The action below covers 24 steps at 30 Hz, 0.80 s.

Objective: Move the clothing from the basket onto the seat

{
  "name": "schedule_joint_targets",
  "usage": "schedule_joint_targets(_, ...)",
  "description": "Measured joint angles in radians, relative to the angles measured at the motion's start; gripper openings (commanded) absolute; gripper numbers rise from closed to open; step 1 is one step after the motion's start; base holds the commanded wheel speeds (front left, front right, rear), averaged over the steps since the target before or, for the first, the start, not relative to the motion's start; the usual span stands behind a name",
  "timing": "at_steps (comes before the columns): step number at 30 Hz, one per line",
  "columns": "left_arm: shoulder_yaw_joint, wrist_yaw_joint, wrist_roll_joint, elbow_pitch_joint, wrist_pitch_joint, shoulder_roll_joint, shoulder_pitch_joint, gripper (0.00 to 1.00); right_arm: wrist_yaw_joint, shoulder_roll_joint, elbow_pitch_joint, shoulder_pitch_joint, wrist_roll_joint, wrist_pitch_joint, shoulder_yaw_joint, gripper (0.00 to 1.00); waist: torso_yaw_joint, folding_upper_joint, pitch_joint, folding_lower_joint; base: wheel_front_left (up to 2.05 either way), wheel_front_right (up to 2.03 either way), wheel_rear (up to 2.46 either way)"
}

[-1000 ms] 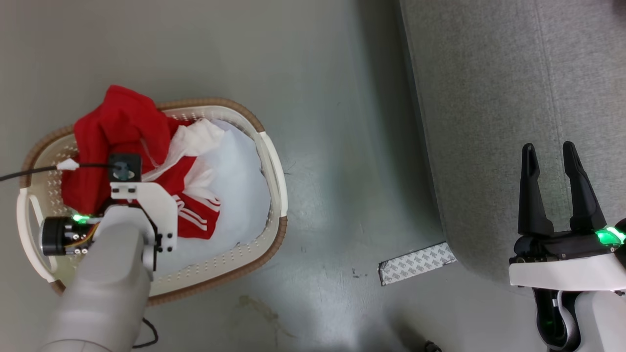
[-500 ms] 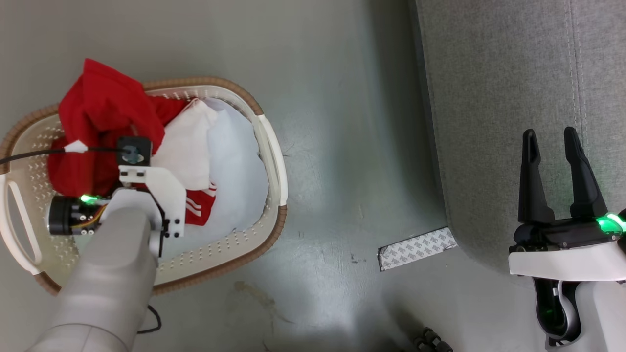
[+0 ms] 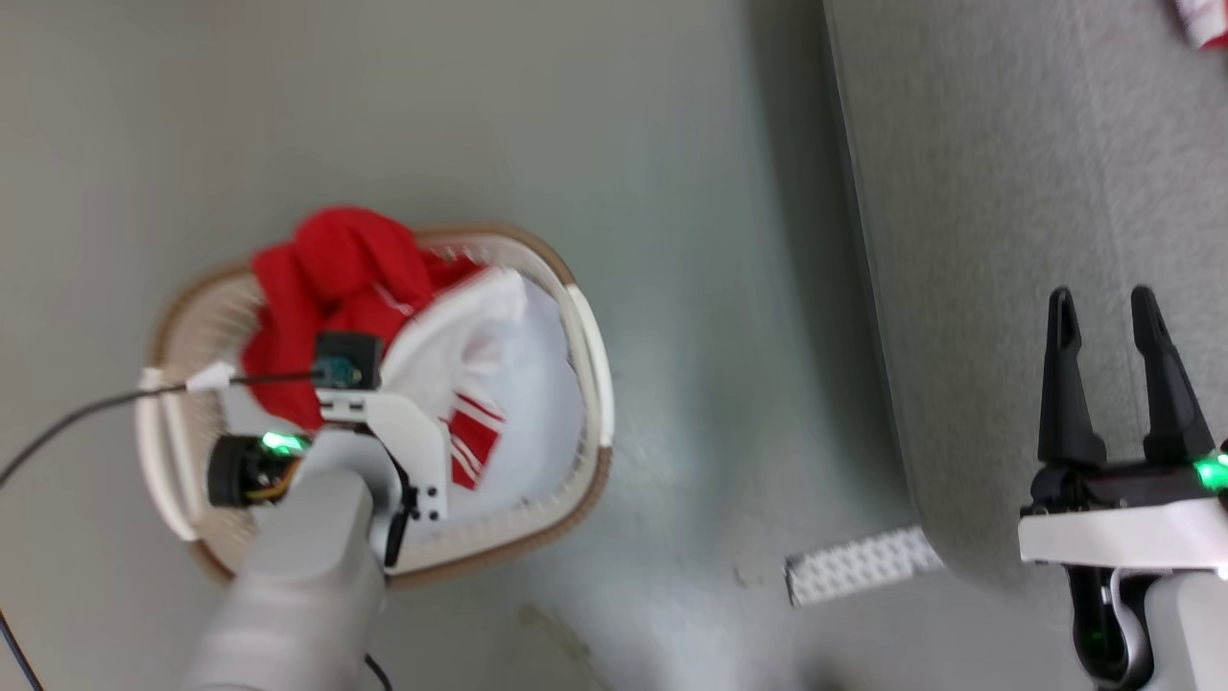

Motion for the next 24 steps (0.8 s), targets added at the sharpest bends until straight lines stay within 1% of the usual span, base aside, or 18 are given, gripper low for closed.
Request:
schedule_joint_targets(2, 0.005, -0.021, -0.025, -0.004, -0.026, -0.009, 0.021, 0.00, 0.000, -0.001, 0.009, 0.016, -0.013, 0.000, -0.008, 1.00, 0.016, 0.0000, -0.046, -0.0001, 0.00, 0.00, 0.00)
schedule_joint_targets(8, 0.013, -0.064, -0.065, -0.037, -0.101, -0.025, 0.091, 0.00, 0.000, -0.005, 0.036, 0.093, -0.031, 0.000, -0.028, 1.00, 0.066, -0.0001, -0.203, -0.0002, 0.00, 0.00, 0.00)
schedule_joint_targets(13, 0.028, -0.097, -0.114, -0.100, -0.139, -0.030, 0.144, 0.00, 0.000, -0.008, 0.053, 0.165, -0.045, 0.000, -0.047, 1.00, 0.110, 0.0000, -0.335, -0.0003, 0.00, 0.00, 0.00)
schedule_joint_targets(17, 0.037, -0.108, -0.130, -0.179, -0.157, -0.032, 0.196, 0.00, 0.000, -0.013, 0.058, 0.209, -0.060, 0.000, -0.055, 1.00, 0.145, 0.0001, -0.432, -0.0003, 0.00, 0.00, 0.00)
schedule_joint_targets(24, 0.053, -0.103, -0.157, -0.397, -0.166, -0.017, 0.324, 0.00, 0.000, -0.023, 0.057, 0.267, -0.089, 0.000, -0.070, 1.00, 0.192, 0.0002, -0.584, -0.0004, 0.00, 0.00, 0.00)
